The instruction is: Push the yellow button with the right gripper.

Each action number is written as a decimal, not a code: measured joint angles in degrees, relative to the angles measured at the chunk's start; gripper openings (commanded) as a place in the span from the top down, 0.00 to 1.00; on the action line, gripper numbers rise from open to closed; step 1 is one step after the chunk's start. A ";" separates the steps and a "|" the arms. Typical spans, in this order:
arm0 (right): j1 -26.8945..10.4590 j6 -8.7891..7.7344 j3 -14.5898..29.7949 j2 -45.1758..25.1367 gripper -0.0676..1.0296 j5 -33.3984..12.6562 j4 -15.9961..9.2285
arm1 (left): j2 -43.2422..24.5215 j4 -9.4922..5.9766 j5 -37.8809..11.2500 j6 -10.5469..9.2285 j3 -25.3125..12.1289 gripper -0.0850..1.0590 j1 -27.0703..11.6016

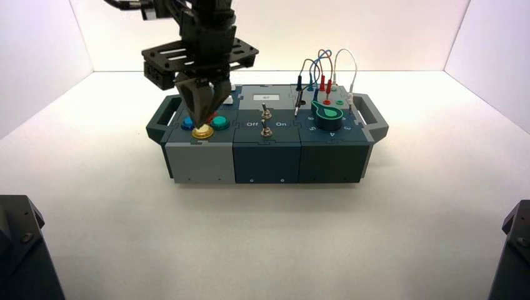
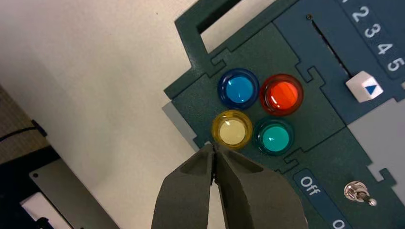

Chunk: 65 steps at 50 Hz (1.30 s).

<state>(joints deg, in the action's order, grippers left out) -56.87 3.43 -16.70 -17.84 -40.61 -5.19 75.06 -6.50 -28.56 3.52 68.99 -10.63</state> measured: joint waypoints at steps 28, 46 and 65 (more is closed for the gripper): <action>2.99 0.00 0.26 -0.18 0.96 -0.18 -0.26 | 0.26 0.09 0.00 0.09 0.09 0.95 0.00; 2.81 -0.09 0.88 -1.32 0.96 -0.70 -1.85 | 0.18 0.00 0.00 0.00 0.00 0.95 0.00; 2.81 -0.18 2.99 -3.34 0.96 -2.02 -2.20 | 0.18 0.00 0.00 0.00 0.00 0.95 0.00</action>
<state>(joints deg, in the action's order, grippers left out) -54.05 3.25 -13.71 -21.18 -42.63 -7.38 75.23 -6.50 -28.56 3.52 68.99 -10.63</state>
